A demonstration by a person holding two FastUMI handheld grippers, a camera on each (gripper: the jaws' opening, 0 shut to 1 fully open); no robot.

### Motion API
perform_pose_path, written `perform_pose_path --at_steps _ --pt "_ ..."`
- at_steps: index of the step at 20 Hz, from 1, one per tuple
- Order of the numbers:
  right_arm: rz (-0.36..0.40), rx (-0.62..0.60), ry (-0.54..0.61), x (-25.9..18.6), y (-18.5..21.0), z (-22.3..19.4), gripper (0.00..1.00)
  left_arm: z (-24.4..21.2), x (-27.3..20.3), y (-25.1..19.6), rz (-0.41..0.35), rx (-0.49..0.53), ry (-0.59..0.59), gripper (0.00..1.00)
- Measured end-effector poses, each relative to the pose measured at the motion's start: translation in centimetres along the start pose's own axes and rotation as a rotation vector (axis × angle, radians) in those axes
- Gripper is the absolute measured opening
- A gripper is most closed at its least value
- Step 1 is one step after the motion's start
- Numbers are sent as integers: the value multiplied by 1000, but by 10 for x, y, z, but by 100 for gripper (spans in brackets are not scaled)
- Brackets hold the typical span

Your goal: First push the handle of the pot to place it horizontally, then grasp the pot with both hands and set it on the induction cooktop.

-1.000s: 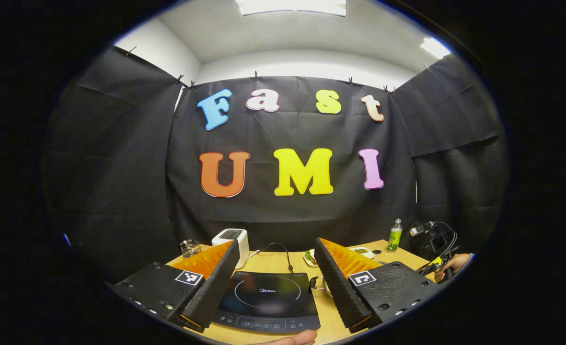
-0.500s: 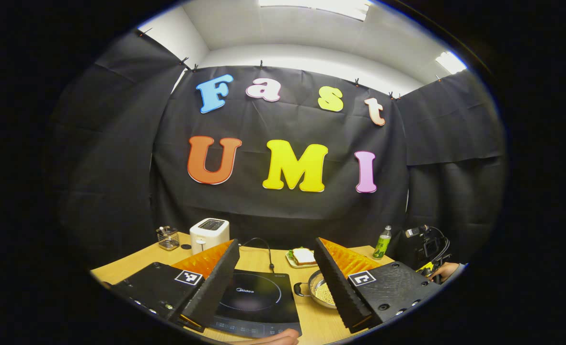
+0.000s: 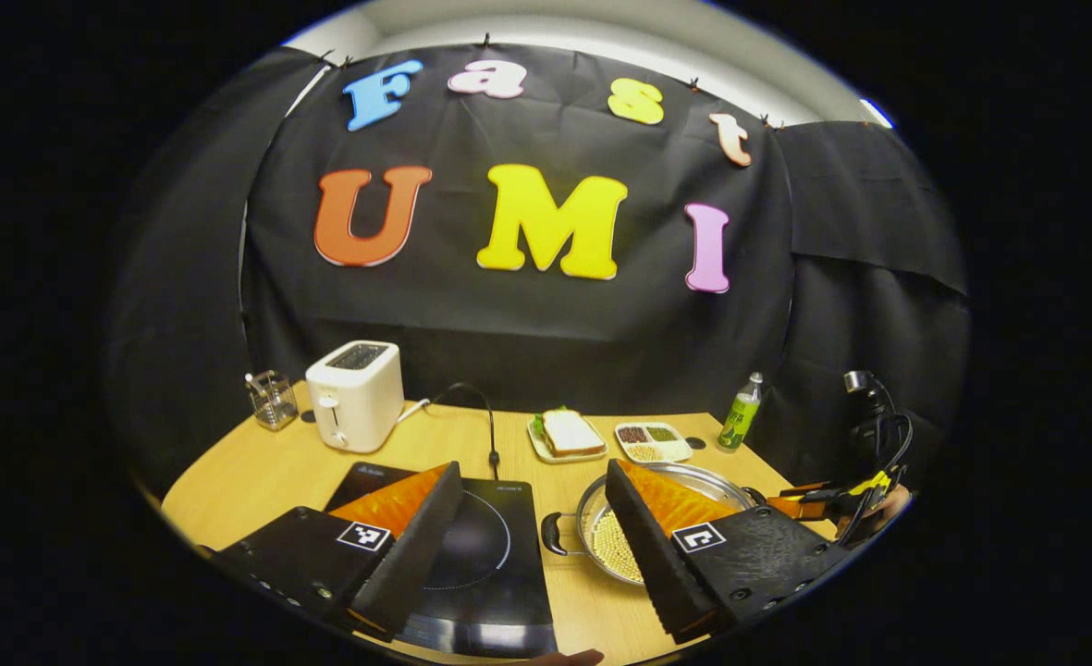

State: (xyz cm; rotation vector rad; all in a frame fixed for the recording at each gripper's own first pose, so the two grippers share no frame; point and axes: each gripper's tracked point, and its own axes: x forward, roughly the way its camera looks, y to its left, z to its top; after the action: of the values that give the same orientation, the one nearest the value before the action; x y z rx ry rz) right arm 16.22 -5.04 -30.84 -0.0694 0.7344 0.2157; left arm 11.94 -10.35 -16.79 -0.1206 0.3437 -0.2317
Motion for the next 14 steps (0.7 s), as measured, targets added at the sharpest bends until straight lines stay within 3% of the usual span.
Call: perform_pose_path --at_steps 1,3,5,14 --pt "-7 -3 -1 -2 -5 4 53 -4 10 0 2 -2 32 94" --pt "0 -5 2 -1 -10 9 70 -15 29 -1 3 2 90 94" --pt "2 -12 6 -1 -16 16 77 -28 43 -6 -9 1 152 94" --pt "79 39 105 14 -8 23 77 -100 98 -18 -14 42 480 94"
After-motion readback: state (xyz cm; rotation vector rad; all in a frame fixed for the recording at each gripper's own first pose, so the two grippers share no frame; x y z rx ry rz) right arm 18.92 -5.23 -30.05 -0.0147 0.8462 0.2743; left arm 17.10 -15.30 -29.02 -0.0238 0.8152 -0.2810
